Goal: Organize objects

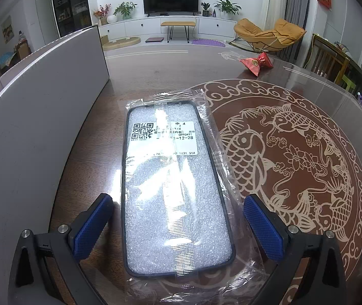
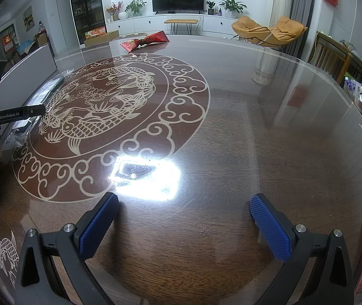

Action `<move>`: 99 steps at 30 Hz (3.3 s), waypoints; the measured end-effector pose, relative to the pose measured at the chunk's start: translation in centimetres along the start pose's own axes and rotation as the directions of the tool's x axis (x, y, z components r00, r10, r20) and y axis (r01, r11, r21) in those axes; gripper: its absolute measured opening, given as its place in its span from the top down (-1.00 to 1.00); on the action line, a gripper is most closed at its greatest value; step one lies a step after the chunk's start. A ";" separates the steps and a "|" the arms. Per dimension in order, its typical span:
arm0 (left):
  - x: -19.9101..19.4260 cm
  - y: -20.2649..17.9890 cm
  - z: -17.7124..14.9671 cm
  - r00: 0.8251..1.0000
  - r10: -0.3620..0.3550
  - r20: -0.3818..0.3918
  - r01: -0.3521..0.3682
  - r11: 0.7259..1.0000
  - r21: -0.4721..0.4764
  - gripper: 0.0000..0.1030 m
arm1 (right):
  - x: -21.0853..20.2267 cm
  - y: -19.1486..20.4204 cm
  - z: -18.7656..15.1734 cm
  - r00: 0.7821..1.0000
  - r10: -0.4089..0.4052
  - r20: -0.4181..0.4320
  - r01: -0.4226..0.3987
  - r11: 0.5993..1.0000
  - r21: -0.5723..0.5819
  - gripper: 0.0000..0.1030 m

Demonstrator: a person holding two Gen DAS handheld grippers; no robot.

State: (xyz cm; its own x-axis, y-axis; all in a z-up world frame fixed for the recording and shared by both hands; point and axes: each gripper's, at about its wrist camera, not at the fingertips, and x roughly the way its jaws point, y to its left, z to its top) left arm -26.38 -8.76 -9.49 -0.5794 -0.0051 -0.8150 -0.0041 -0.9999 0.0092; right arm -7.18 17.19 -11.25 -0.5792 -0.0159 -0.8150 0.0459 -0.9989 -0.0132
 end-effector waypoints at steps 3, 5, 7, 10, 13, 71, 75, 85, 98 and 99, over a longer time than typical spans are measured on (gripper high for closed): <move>0.0 -0.1 -0.1 1.000 0.000 0.000 0.000 1.000 0.000 -1.00 | 0.0 -0.1 0.0 1.000 0.002 0.000 -0.002 1.000 0.001 -1.00; 0.0 0.0 0.0 1.000 0.000 0.000 0.000 1.000 0.000 -1.00 | 0.2 -0.1 0.3 1.000 0.010 0.002 -0.010 1.000 0.008 -1.00; 0.1 -0.1 -0.1 1.000 0.000 0.000 0.000 1.000 0.001 -1.00 | 0.8 -0.4 1.8 0.999 0.035 0.019 -0.036 0.998 0.054 -1.00; 0.0 0.0 0.0 1.000 0.000 0.000 0.000 1.000 0.000 -1.00 | 2.6 0.2 6.0 0.997 0.070 0.038 -0.073 0.994 0.081 -1.00; 0.0 0.0 0.0 1.000 0.000 0.000 0.000 1.000 0.000 -1.00 | 5.9 2.2 12.9 0.986 0.137 0.091 -0.144 0.987 0.074 -1.00; 0.4 -0.2 0.3 1.000 -0.003 -0.001 0.003 1.000 -0.002 -1.00 | 2.1 3.1 1.6 1.000 0.012 -0.001 -0.012 1.000 -0.018 -1.00; 0.4 -0.2 0.4 1.000 -0.003 -0.001 0.003 1.000 -0.002 -1.00 | 2.1 3.0 1.6 1.000 0.012 -0.001 -0.012 1.000 -0.018 -1.00; 0.5 -0.2 0.4 1.000 -0.003 -0.001 0.003 1.000 -0.002 -1.00 | 2.1 3.1 1.5 1.000 0.012 -0.001 -0.012 1.000 -0.018 -1.00; 0.5 -0.2 0.4 1.000 -0.003 -0.001 0.003 1.000 -0.002 -1.00 | 2.1 3.1 1.5 1.000 0.012 -0.001 -0.012 1.000 -0.018 -1.00; 0.5 -0.2 0.4 1.000 -0.003 -0.001 0.003 1.000 -0.002 -1.00 | 2.1 3.0 1.5 1.000 0.012 -0.001 -0.012 1.000 -0.018 -1.00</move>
State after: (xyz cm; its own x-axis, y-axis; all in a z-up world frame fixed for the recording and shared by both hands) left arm -26.94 -8.54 -9.67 -0.5788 -0.0023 -0.8155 -0.0040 -1.0000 0.0057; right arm -9.52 14.05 -12.13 -0.5779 -0.0282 -0.8156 0.0679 -0.9976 -0.0136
